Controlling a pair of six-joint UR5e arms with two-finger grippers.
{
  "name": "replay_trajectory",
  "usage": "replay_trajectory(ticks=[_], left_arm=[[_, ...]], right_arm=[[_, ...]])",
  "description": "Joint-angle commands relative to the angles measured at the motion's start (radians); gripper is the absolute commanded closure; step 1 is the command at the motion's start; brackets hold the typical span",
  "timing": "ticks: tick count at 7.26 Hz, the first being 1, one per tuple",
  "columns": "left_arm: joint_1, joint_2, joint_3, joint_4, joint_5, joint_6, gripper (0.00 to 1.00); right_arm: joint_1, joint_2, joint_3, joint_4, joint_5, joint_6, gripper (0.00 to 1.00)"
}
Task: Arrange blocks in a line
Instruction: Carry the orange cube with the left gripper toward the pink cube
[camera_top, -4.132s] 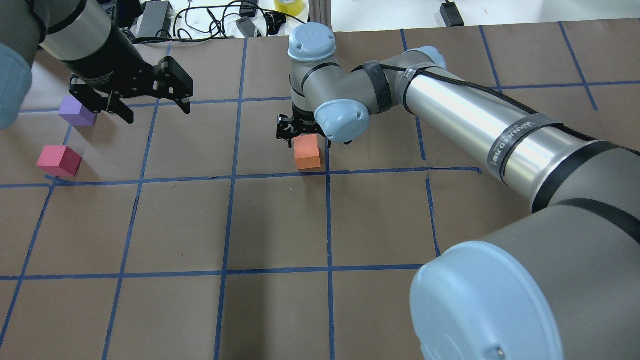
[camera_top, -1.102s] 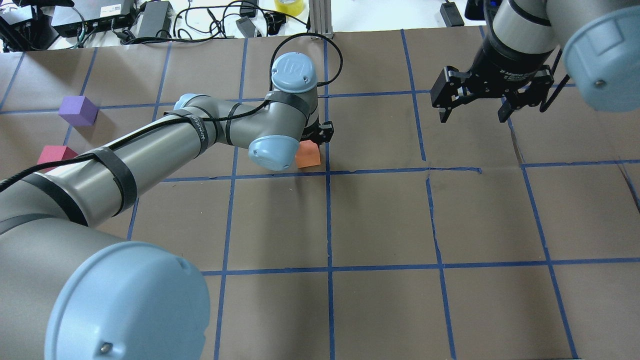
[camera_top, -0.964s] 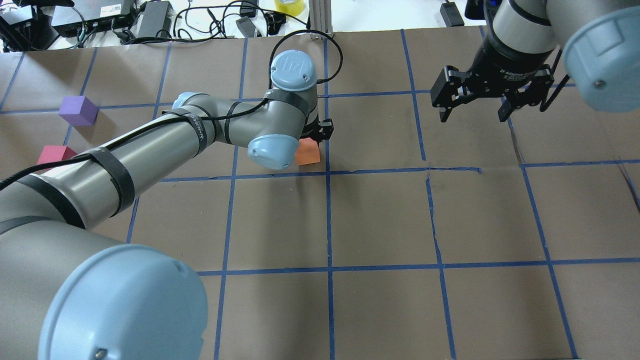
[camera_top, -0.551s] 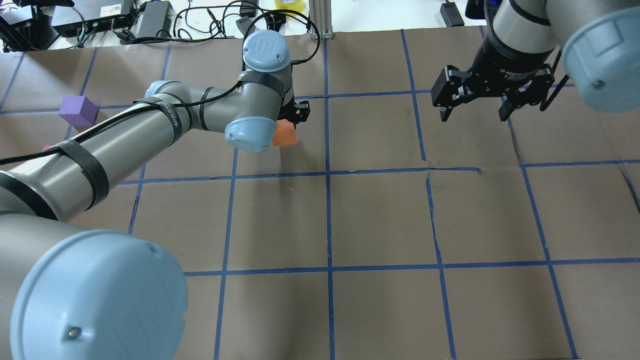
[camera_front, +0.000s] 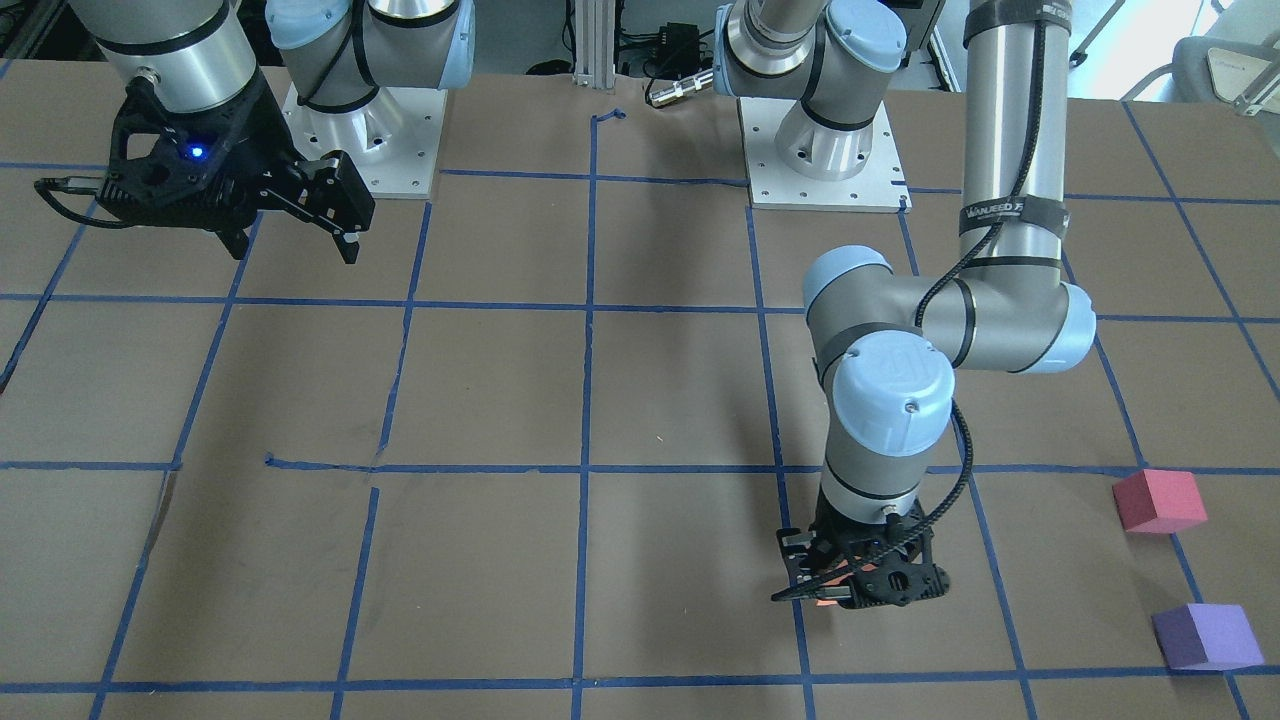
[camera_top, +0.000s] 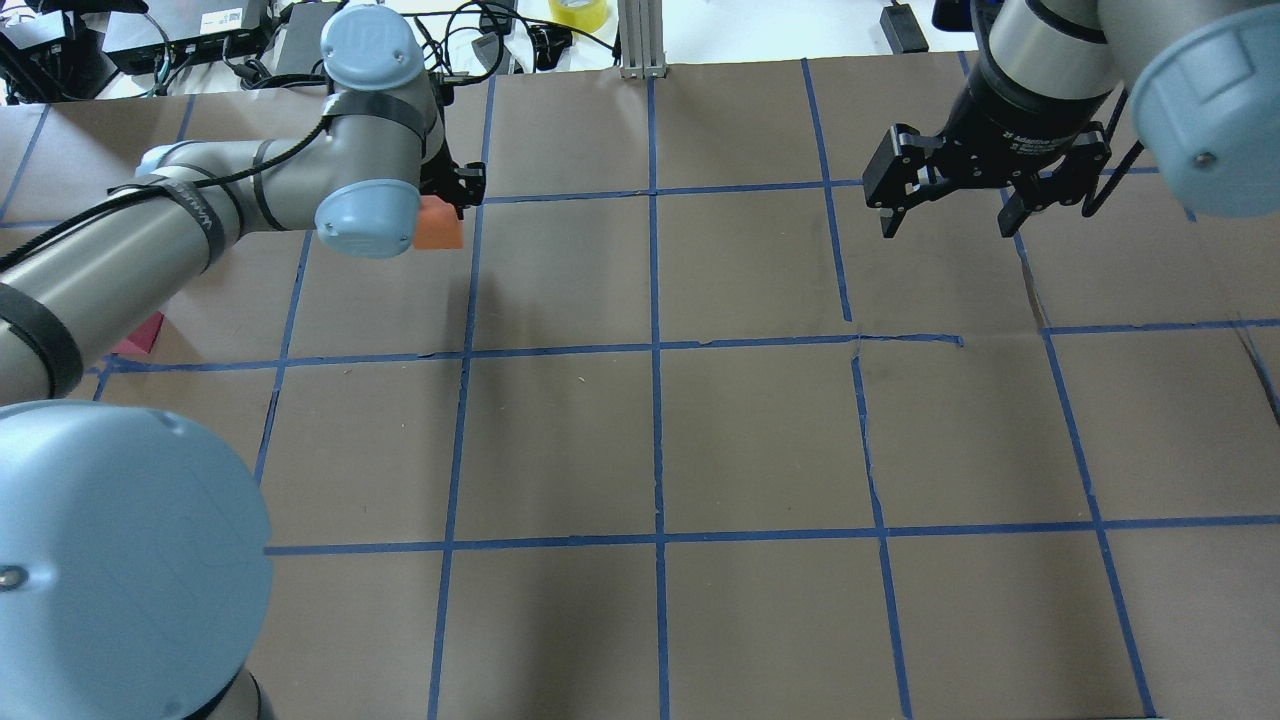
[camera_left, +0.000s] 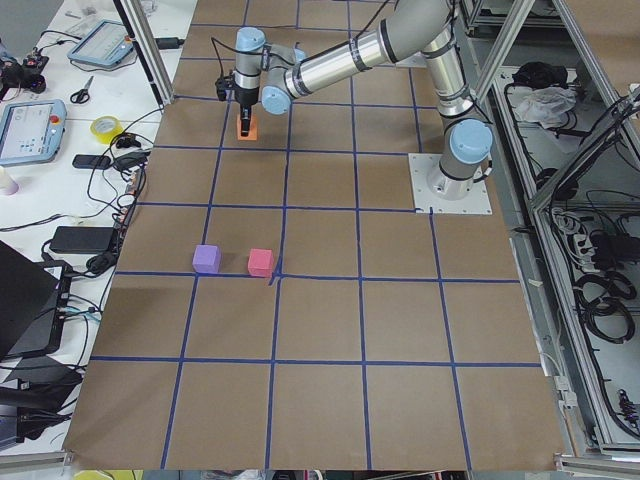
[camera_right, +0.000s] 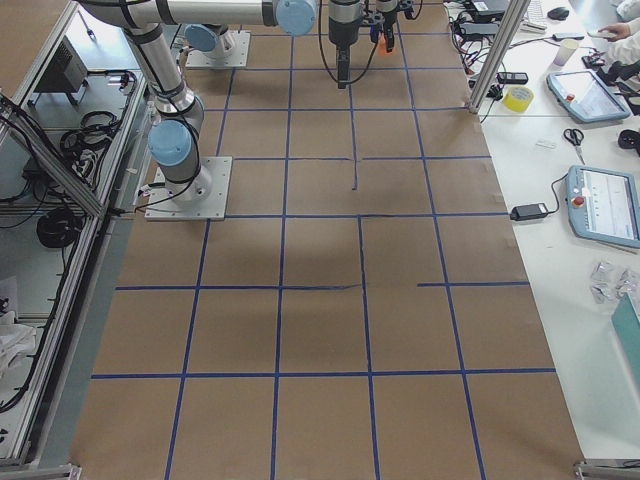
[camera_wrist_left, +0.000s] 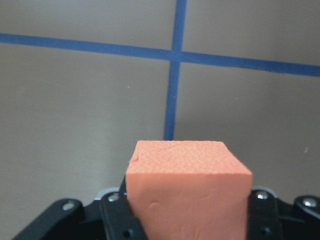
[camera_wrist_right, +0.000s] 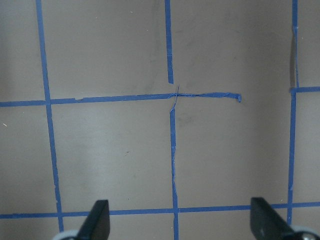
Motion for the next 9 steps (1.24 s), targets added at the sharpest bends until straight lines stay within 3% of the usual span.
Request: replay_trajectory(ticks=[1, 3, 6, 7, 9], left_arm=[[0.149, 0.035, 0.001, -0.01, -0.011, 0.193, 1.0], [0.261, 0.035, -0.001, -0.011, -0.014, 0.342, 1.0], [0.466, 0.034, 0.012, -0.017, -0.102, 0.65, 1.0], [0.546, 0.006, 0.025, -0.029, -0.232, 0.715, 1.0], [0.596, -0.023, 0.126, -0.106, -0.255, 0.789, 1.0]], right_arm=[[0.002, -0.003, -0.003, 0.007, -0.003, 0.01, 0.0], [0.002, -0.011, 0.005, 0.008, -0.005, 0.015, 0.0], [0.002, -0.014, 0.009, 0.007, -0.014, 0.016, 0.0], [0.001, -0.014, 0.009, 0.002, -0.016, 0.016, 0.0], [0.001, -0.017, 0.009, 0.001, -0.02, 0.016, 0.0]])
